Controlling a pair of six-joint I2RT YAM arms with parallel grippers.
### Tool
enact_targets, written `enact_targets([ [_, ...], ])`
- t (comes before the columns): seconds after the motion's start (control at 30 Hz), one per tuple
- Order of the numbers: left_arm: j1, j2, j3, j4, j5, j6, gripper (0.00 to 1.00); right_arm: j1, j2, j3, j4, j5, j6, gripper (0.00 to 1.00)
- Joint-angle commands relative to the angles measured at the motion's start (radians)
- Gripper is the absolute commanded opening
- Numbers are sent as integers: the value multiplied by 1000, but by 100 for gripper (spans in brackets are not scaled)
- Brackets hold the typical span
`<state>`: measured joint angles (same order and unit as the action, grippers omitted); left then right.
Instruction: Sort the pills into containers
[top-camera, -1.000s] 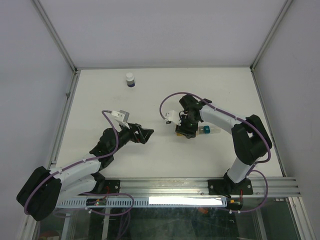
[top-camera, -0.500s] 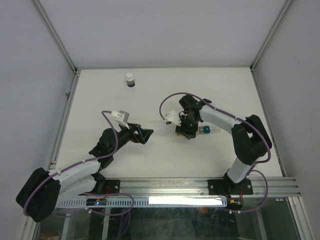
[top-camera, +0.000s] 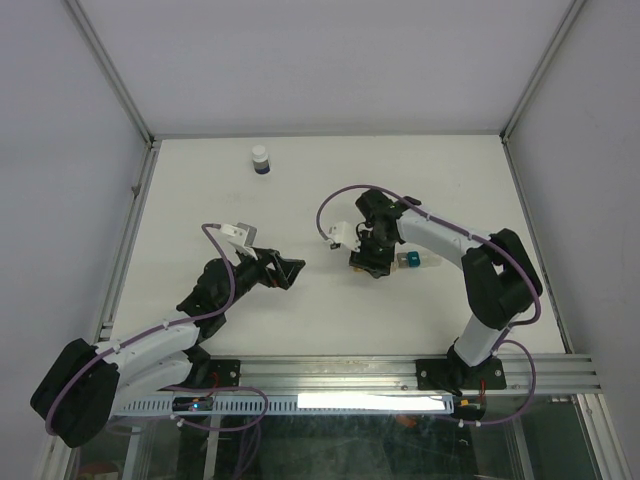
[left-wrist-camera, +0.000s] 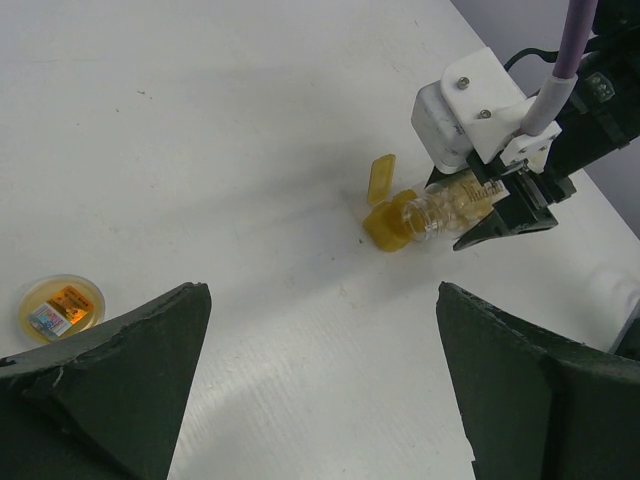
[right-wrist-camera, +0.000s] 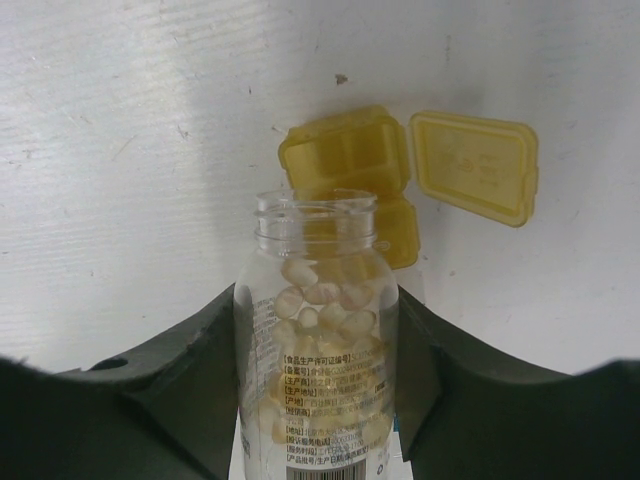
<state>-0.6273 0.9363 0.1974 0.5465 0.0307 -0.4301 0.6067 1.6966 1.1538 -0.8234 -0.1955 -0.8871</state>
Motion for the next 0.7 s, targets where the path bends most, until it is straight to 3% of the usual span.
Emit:
enact_targets([
  [0.0, 3, -22, -2, 34, -7, 13, 99, 10, -4, 56, -21, -15, 16, 0],
  [0.07, 3, -26, -6, 33, -11, 15, 99, 3, -8, 33, 41, 48, 20, 0],
  [0.17, 4, -31, -4, 27, -10, 17, 99, 3, 15, 83, -48, -22, 17, 0],
  [0.43, 3, -37, -9, 27, -15, 17, 99, 1, 9, 57, 17, 49, 29, 0],
  [0.67, 4, -50, -10, 19, -20, 22, 99, -12, 2, 76, -25, 3, 34, 0],
])
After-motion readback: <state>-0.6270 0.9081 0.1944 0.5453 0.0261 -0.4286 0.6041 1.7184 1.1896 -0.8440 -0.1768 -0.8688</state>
